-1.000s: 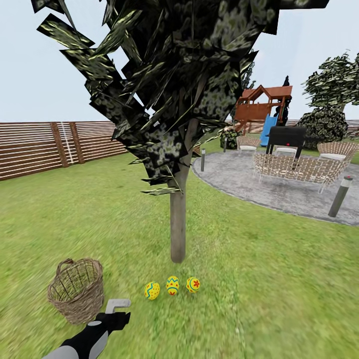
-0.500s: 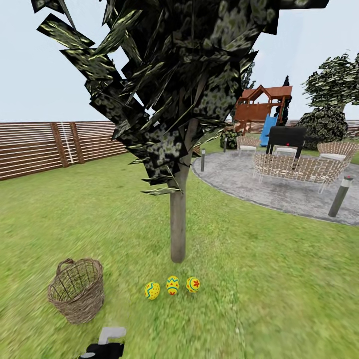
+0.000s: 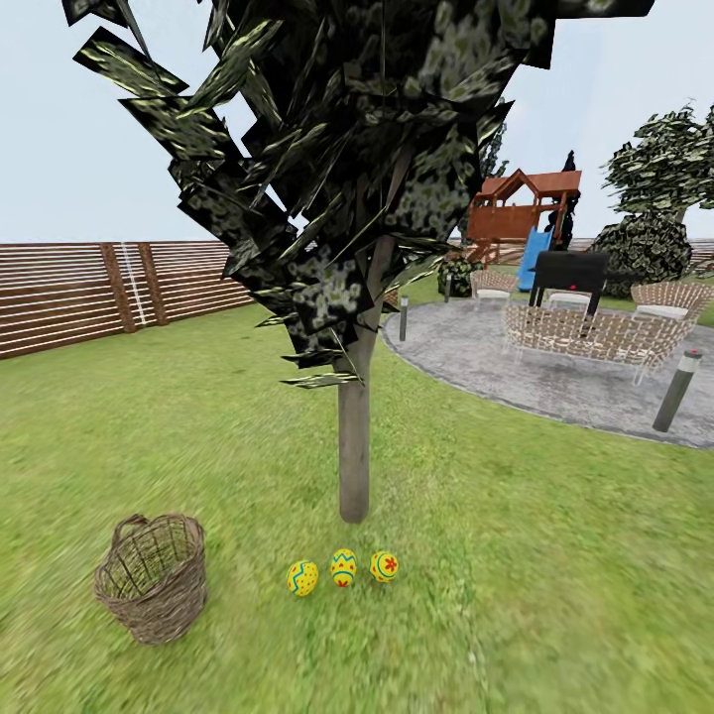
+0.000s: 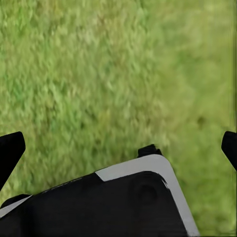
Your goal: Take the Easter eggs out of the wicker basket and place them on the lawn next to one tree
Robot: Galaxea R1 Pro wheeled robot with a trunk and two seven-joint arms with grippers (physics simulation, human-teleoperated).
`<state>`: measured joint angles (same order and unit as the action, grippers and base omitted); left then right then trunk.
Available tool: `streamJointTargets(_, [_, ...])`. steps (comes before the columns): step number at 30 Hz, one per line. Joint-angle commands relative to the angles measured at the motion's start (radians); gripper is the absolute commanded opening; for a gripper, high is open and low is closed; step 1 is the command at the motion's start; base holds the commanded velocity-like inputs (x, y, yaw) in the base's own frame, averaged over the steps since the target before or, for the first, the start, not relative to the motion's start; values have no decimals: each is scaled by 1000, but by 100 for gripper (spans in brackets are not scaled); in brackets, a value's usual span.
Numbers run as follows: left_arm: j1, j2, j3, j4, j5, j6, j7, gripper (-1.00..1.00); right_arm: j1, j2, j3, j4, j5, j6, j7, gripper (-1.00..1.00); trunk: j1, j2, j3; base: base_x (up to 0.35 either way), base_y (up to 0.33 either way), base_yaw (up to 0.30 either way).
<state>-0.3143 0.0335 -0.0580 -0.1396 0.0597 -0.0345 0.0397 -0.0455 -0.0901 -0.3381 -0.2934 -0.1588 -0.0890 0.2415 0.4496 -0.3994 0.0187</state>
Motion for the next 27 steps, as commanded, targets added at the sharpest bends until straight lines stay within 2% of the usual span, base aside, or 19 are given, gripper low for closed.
streamJointTargets(1, [4,0,-6,4,6,-4,3,100,-1,0,-3,16,-10,-2,-1,100,0,-1,0,0,0,0])
streamJointTargets(9, [43,0,-6,30,7,-5,3,100,-1,6,-1,93,-11,-3,-65,100,0,-1,0,0,0,0])
streamJointTargets(27, [83,0,-7,35,8,-4,3,100,-1,7,-3,175,-12,-2,-73,100,0,-1,0,0,0,0])
